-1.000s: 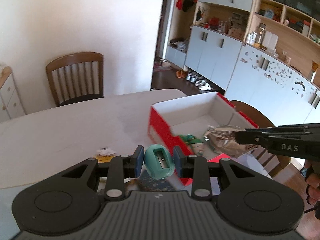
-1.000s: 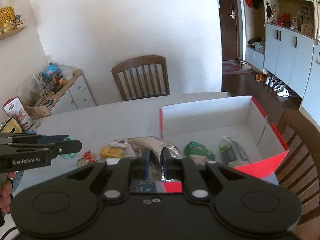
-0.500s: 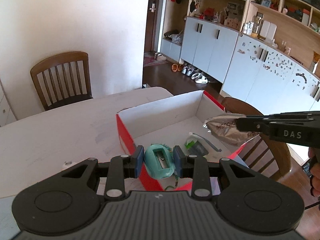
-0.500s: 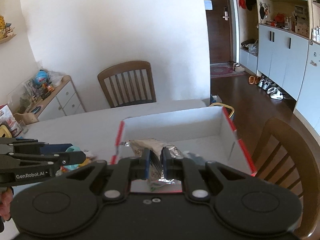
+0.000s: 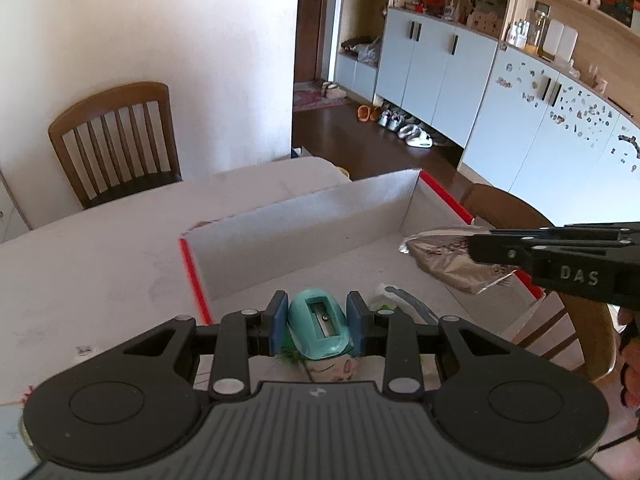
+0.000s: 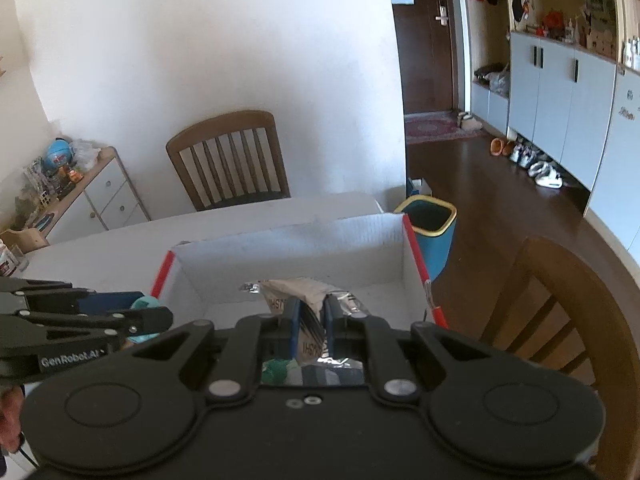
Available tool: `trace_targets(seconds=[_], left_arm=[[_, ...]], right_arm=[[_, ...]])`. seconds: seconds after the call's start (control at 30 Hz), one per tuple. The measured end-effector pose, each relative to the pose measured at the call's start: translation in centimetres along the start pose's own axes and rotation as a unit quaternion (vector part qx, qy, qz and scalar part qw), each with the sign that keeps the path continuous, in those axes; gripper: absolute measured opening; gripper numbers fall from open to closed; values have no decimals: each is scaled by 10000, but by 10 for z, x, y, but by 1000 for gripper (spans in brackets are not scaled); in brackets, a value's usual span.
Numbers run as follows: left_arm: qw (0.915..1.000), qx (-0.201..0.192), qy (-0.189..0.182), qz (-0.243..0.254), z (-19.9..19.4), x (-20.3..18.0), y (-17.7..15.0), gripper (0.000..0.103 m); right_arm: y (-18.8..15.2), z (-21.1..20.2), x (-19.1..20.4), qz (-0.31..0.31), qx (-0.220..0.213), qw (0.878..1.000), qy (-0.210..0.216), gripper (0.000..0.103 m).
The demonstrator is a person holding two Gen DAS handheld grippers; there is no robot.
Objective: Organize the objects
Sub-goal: 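Carry the sharpener in left tool and foil bag in right tool into the shoebox, then open left tool to drop the sharpener while right tool releases the foil bag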
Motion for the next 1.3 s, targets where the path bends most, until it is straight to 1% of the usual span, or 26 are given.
trace_targets(seconds=[0.13, 0.33, 0.53, 0.67, 0.8, 0.83, 0.9, 1.17, 1.23, 1.27, 1.3], left_arm=[[9999, 132, -8, -34, 22, -8, 0, 31], [9994, 333, -19, 62, 53, -25, -5, 31], [9984, 557, -61, 56, 76, -33, -15, 31], [9974, 710, -145, 53, 86, -34, -21, 31], [9958, 893, -192, -56, 93, -35, -31, 31], [9957, 902, -200, -64, 94, -36, -32, 31], [9957, 909, -191, -34, 96, -36, -32, 31], [9952, 930, -260, -139, 98, -36, -28, 32], [9954, 901, -282, -149, 96, -36, -27, 34], [9958, 871, -260, -134, 95, -36, -27, 41], [9962, 826, -234, -116, 93, -36, -26, 50]], right_arm=[[-2, 18, -11, -55, 92, 9999, -88, 11], [-11, 42, -28, -60, 280, 9992, -293, 11], [-25, 52, -35, -131, 489, 9981, -347, 11], [-29, 53, -38, -138, 560, 9978, -335, 11], [-29, 52, -42, -145, 597, 9976, -321, 12], [-28, 52, -44, -155, 603, 9975, -346, 13], [-28, 51, -44, -182, 623, 9973, -347, 19], [-26, 38, -44, -143, 618, 9978, -189, 25], [-25, 33, -43, -122, 600, 9980, -142, 27], [-25, 31, -42, -103, 587, 9982, -122, 29], [-24, 29, -42, -88, 573, 9983, -112, 30]])
Point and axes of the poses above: each gripper's, at about its wrist camera, not at the fingertips, and z roughly the way its jaws point, x to its left, y to its top, the point moved 10 cm from there along z, roughly the way its jaws point, and after that the axes turned 14 degrees about z, right-handed, at the moved point
